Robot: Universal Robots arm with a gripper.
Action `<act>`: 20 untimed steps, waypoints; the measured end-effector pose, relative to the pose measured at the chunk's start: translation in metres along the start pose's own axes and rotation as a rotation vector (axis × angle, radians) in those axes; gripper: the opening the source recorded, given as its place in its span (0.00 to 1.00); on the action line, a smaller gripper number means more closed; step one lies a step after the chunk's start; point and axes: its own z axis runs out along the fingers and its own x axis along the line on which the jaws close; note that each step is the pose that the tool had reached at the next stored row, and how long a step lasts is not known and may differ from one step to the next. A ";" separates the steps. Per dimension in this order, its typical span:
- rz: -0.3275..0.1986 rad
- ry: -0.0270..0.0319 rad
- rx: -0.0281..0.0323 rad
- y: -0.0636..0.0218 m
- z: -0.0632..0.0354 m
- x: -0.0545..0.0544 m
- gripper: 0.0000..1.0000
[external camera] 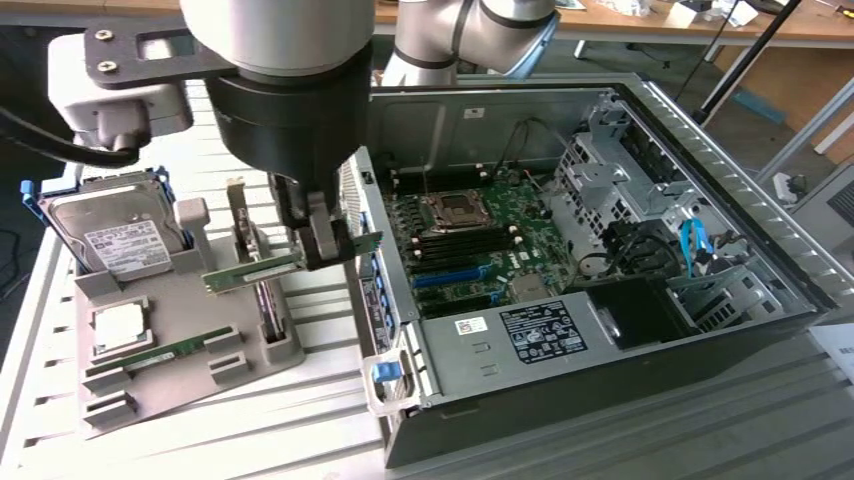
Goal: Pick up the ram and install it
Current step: 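Pick up the ram and move it above insertion slot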
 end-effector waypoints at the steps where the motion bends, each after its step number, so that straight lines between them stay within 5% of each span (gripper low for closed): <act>1: 0.000 0.0000 -0.0002 -0.0045 0.0000 0.001 0.13; 15: 0.000 -0.0007 -0.0042 -0.0588 0.0002 0.009 0.13; 16: 0.001 -0.0010 -0.0071 -0.0629 0.0002 0.010 0.13; 20: 0.003 -0.0045 -0.0363 -0.0794 0.0003 0.013 0.13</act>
